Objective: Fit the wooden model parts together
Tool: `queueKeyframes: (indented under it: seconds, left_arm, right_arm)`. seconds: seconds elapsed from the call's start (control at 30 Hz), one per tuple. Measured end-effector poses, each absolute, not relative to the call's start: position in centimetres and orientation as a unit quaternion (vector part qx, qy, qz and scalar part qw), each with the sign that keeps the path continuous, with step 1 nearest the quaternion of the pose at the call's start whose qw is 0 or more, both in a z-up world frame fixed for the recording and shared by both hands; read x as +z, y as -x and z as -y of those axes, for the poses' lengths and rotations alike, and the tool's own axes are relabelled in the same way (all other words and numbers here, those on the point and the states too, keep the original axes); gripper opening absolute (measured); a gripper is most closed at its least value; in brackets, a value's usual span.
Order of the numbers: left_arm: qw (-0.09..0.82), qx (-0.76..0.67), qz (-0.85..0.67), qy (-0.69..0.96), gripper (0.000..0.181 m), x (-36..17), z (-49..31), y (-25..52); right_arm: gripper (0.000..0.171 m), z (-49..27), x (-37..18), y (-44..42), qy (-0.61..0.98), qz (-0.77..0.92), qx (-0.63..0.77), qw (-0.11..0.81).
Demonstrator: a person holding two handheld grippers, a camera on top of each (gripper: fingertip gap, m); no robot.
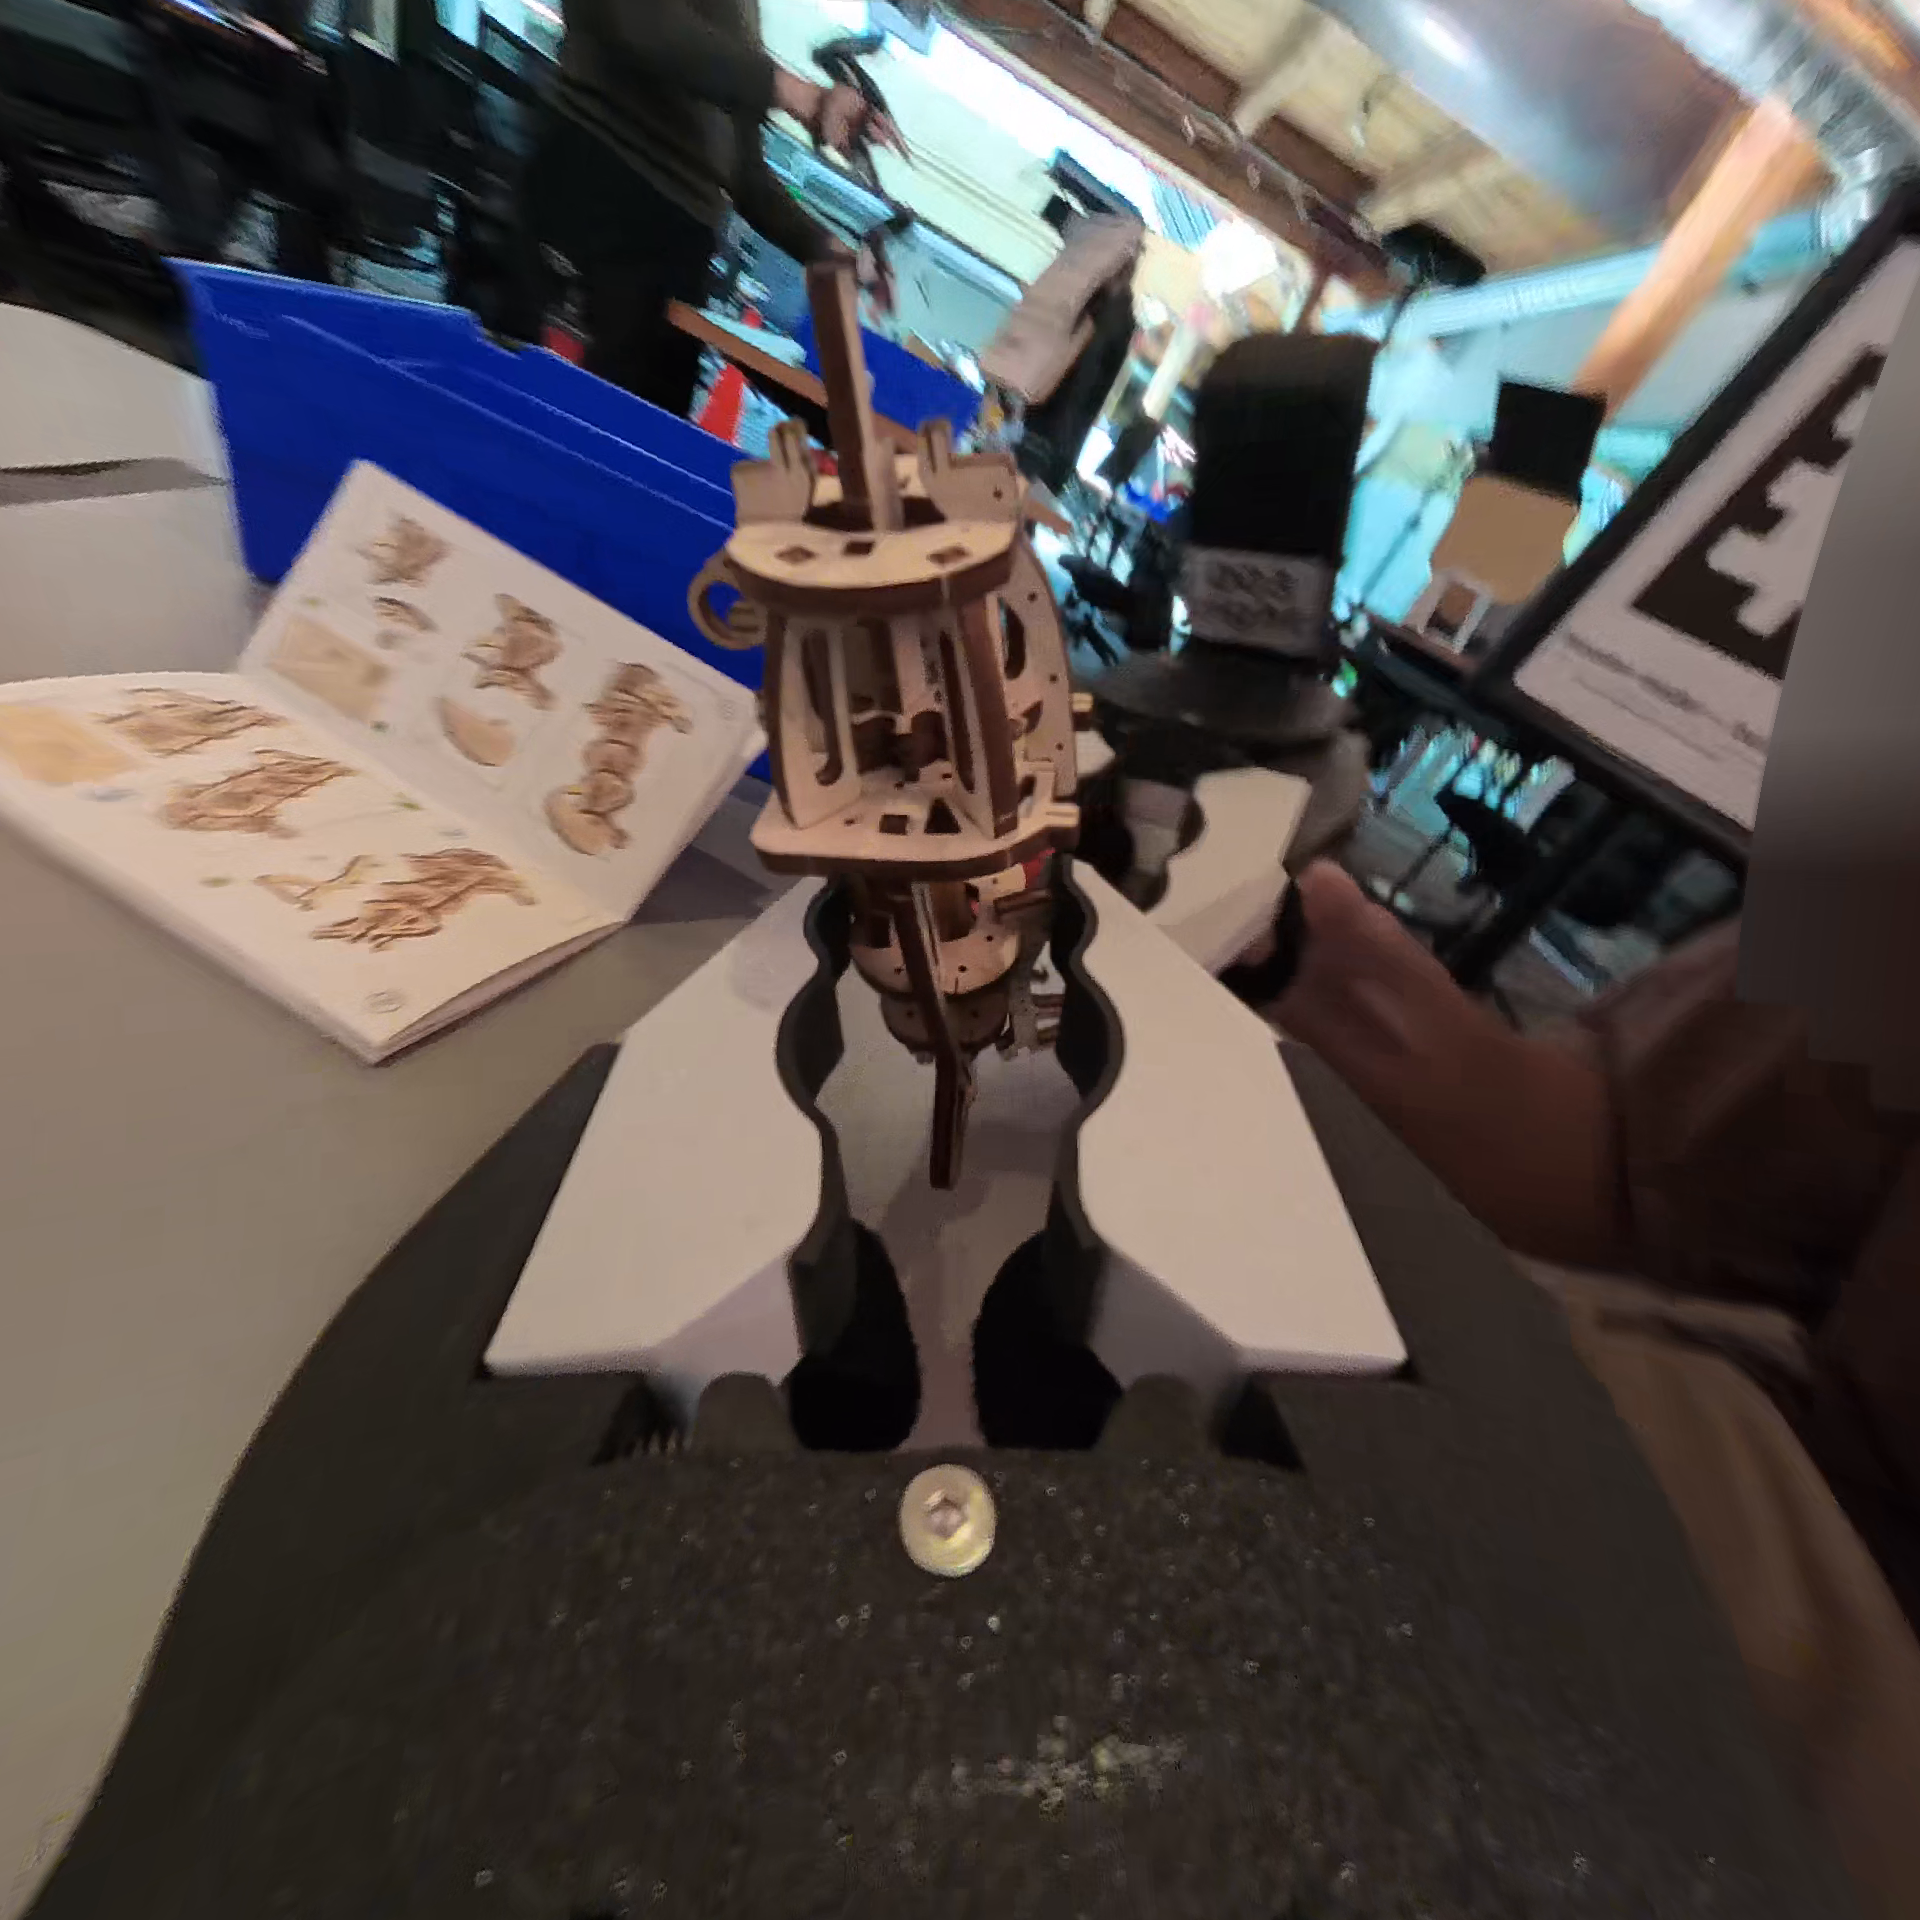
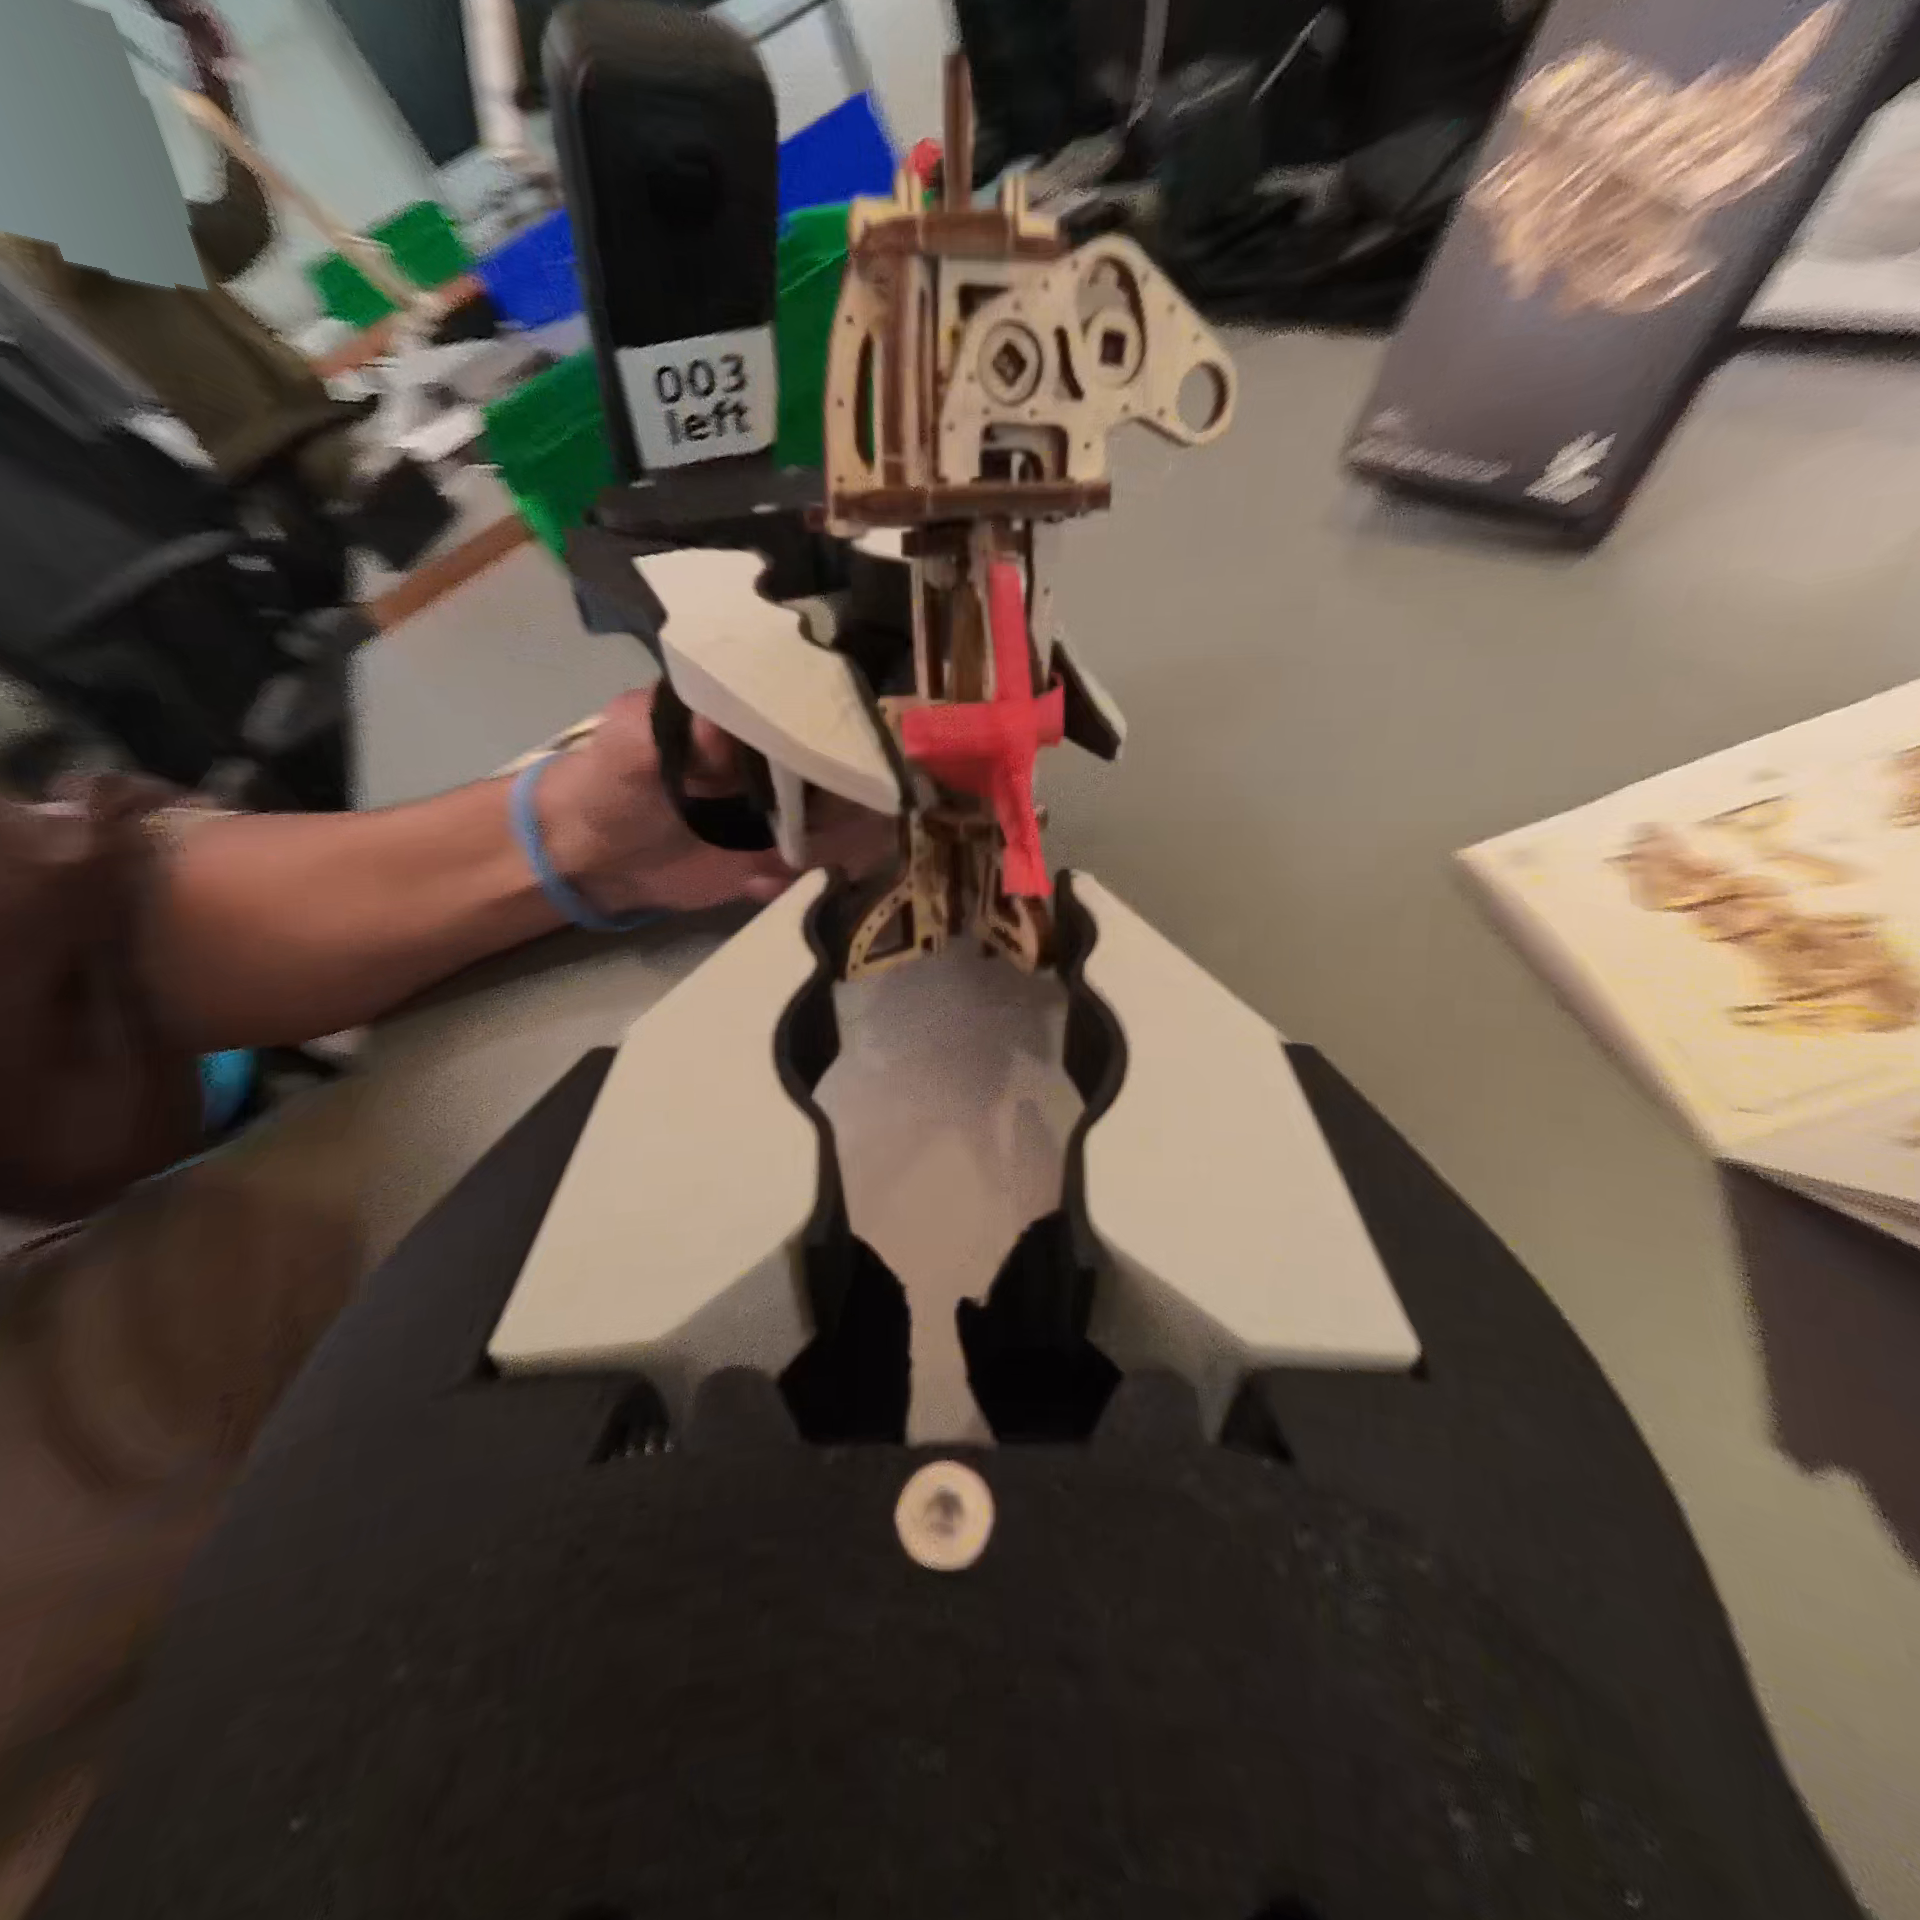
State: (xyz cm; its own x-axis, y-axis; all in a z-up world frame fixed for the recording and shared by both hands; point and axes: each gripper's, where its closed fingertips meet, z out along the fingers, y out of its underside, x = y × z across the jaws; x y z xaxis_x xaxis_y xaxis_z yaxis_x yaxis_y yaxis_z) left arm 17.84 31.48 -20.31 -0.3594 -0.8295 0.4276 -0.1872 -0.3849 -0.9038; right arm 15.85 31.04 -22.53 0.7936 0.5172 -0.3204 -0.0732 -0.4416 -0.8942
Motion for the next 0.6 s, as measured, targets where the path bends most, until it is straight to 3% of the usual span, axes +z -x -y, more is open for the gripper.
queueKeyframes:
  seconds: [0.1,0.23,0.33,0.47,0.6]
  left_arm:
    - [0.254,-0.665,-0.455,0.535,0.036,-20.2,-32.7,-18.1]
    - [0.276,-0.645,-0.437,0.563,0.036,-20.8,-33.5,-18.4]
    - [0.29,-0.634,-0.422,0.579,0.035,-21.0,-34.2,-18.4]
    - [0.284,-0.646,-0.4,0.585,0.036,-20.9,-34.7,-18.2]
    - [0.278,-0.642,-0.385,0.601,0.035,-21.4,-35.2,-18.4]
  right_arm:
    - [0.047,-32.0,-22.5,-16.5,0.814,0.119,0.156,0.546]
    - [0.035,-32.6,-22.6,-18.2,0.811,0.079,-0.012,0.58]
    - [0.035,-32.6,-22.8,-17.5,0.815,0.073,-0.038,0.573]
    - [0.008,-32.6,-22.8,-16.9,0.817,0.092,-0.065,0.566]
    - [0.003,-32.8,-23.3,-16.9,0.827,0.095,-0.087,0.547]
